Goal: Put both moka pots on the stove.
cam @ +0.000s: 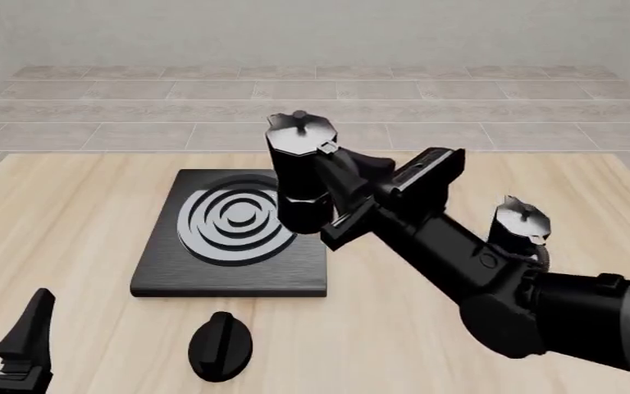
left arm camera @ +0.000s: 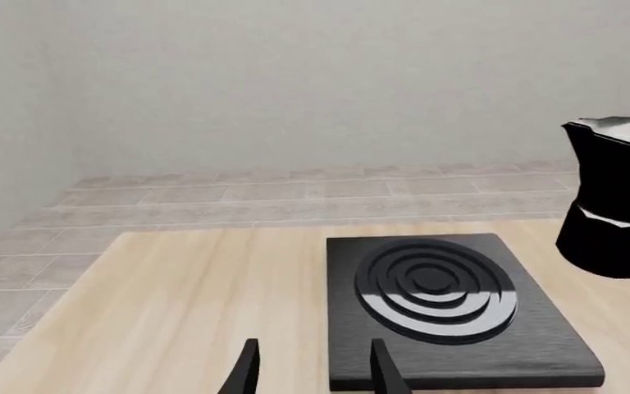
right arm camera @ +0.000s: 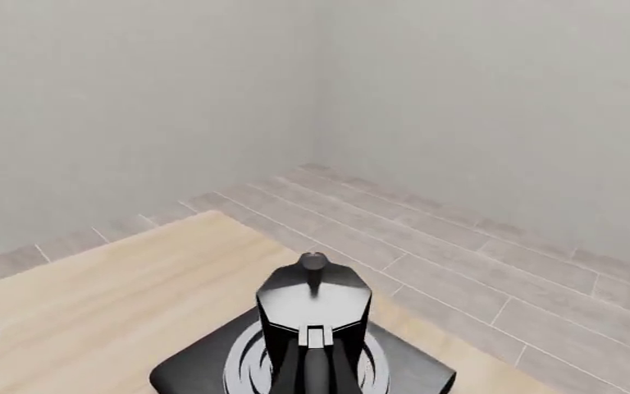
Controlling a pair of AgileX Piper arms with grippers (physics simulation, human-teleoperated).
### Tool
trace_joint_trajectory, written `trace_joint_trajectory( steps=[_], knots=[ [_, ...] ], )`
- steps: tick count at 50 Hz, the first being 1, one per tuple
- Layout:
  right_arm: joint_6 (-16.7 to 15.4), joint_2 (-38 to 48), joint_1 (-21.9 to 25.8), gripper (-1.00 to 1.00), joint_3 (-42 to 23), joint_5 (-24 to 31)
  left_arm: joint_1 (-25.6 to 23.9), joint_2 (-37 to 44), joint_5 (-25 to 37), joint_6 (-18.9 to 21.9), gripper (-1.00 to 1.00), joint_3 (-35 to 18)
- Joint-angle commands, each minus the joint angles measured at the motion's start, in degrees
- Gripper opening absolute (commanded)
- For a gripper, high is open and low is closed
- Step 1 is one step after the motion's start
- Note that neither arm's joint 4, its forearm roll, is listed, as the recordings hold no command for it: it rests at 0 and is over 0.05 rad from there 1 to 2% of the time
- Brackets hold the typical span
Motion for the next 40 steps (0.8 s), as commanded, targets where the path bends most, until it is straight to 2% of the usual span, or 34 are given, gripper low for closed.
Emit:
trace_joint_trajectory(
  steps=[1,8,13,25,33,40],
  knots=[
    [-0.28,5.63,2.61,-1.00,-5.83,-3.99,0.08,0.00,0.02,0.02,1.00,0.00],
    [-0.34,9.26,3.96,-1.00,-9.33,-5.05,0.24,-0.21,0.04,0.11,1.00,0.14],
    [-1.59,13.40,5.78,-1.00,-11.55,-8.23,0.54,-0.30,-0.10,0.22,1.00,0.34],
    [-1.75,21.41,7.26,-1.00,-19.35,-9.11,0.79,-0.47,-0.09,0.15,1.00,0.33],
    [-0.90,25.65,7.31,-1.00,-22.96,-10.96,0.83,-0.49,0.04,0.13,1.00,0.14],
    [-2.70,30.25,6.77,-1.00,-27.42,-11.45,1.04,-0.49,0.05,-0.25,1.00,0.20]
  ],
)
